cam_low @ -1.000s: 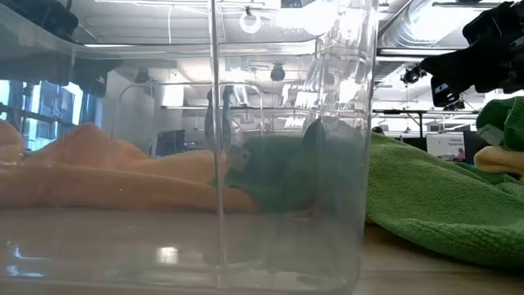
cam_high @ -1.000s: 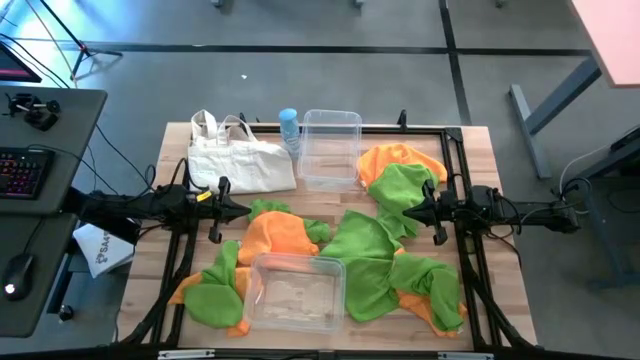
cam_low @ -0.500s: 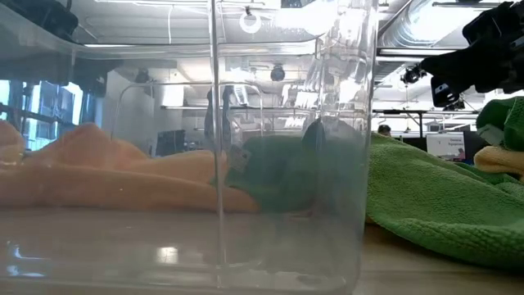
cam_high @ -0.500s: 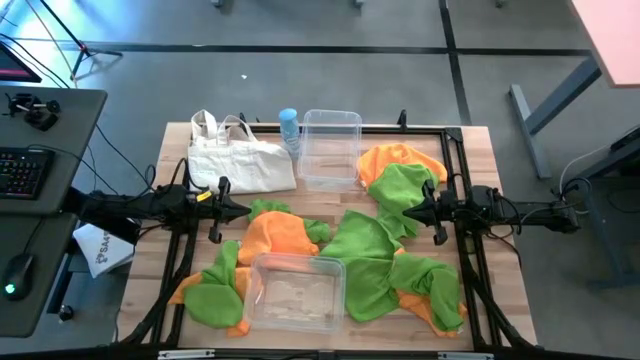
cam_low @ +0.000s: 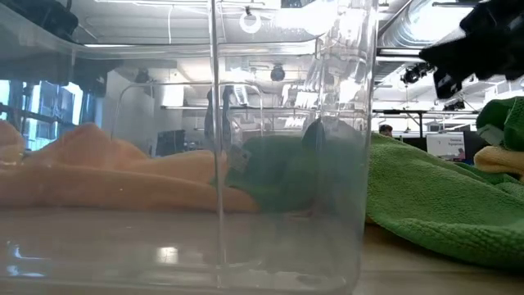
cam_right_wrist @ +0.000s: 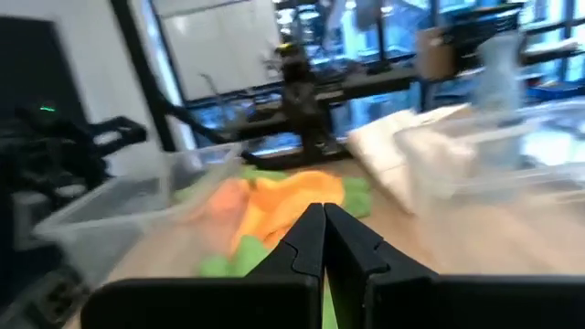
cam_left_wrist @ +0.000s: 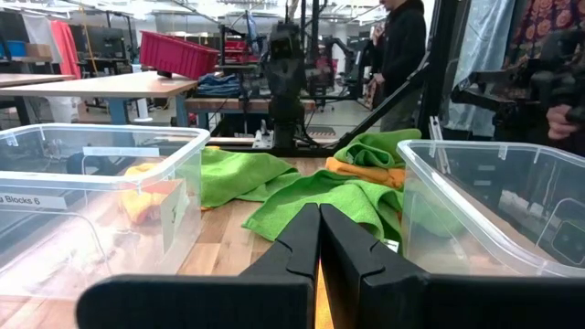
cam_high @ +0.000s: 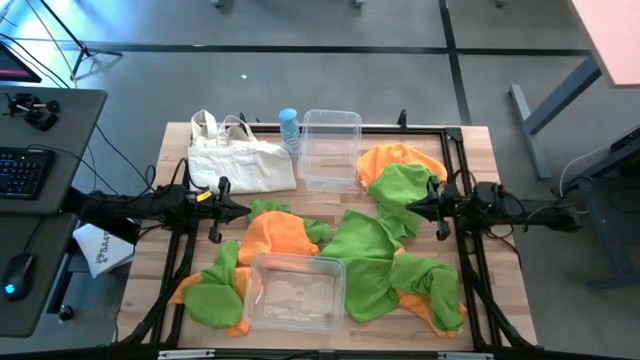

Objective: Sort microfiber towel by color & place in baskets
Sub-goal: Put the orange microfiber cloth into the top transparent bin

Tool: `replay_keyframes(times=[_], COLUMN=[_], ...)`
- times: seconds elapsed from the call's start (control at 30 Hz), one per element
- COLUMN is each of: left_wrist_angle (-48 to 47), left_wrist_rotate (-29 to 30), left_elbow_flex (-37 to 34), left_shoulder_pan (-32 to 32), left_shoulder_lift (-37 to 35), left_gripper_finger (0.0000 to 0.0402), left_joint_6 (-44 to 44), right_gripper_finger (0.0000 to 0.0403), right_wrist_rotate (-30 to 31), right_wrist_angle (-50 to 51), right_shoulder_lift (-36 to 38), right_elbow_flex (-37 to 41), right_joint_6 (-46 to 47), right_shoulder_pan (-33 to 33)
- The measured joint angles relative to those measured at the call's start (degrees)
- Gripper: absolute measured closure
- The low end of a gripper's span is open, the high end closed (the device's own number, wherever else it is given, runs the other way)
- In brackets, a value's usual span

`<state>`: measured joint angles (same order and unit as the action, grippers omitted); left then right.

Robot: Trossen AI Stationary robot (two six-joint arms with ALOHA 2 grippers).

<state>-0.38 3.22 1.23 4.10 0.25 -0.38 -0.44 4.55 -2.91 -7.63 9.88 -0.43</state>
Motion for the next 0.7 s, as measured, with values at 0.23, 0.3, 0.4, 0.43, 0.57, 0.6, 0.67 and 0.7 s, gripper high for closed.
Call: replay_keyframes(times=[0.23,0.3,0.4,0.43,0.57,0.6,0.67,0.7], left_wrist_angle=[0.0,-0.02,-0.01,0.0,-0.01,-0.02,0.0,-0.01], left_wrist_rotate=[-0.01,-0.01,-0.01,-0.02,-0.01,0.0,-0.01,0.0], left_elbow_flex=[0.01,0.0,0.02,0.0,0.01,0.01,0.02,0.01], left_shoulder_pan=[0.02,0.01,0.0,0.0,0.02,0.01,0.01,0.0], left_shoulder_lift=[0.0,0.0,0.0,0.0,0.0,0.0,0.0,0.0], left_gripper_finger=[0.0402,0.0402,0.0402,0.0401,0.0402,0.0401,0.0401,0.0401], left_joint_6=[0.0,0.01,0.01,0.02,0.0,0.0,0.01,0.0], right_gripper_finger=[0.0403,0.0403,0.0403,0.0403,0.0403,0.0403,0.0403,0.0403], right_wrist_rotate=[11.64,14.64,18.44,19.93,28.53,31.02,34.83,36.19], right_wrist_angle=[14.41,17.18,20.25,21.57,28.76,31.1,35.18,36.95], right_shoulder_lift=[-10.6,-14.44,-20.37,-22.37,-30.31,-32.17,-35.67,-37.38], right_elbow_flex=[-14.39,-18.22,-23.7,-25.6,-33.45,-35.32,-38.63,-40.32], right_joint_6=[-1.81,0.61,4.19,5.93,12.75,14.6,18.04,19.52], right_shoulder_pan=[-0.02,-0.02,-0.02,-0.02,-0.07,-0.27,-1.26,-2.15])
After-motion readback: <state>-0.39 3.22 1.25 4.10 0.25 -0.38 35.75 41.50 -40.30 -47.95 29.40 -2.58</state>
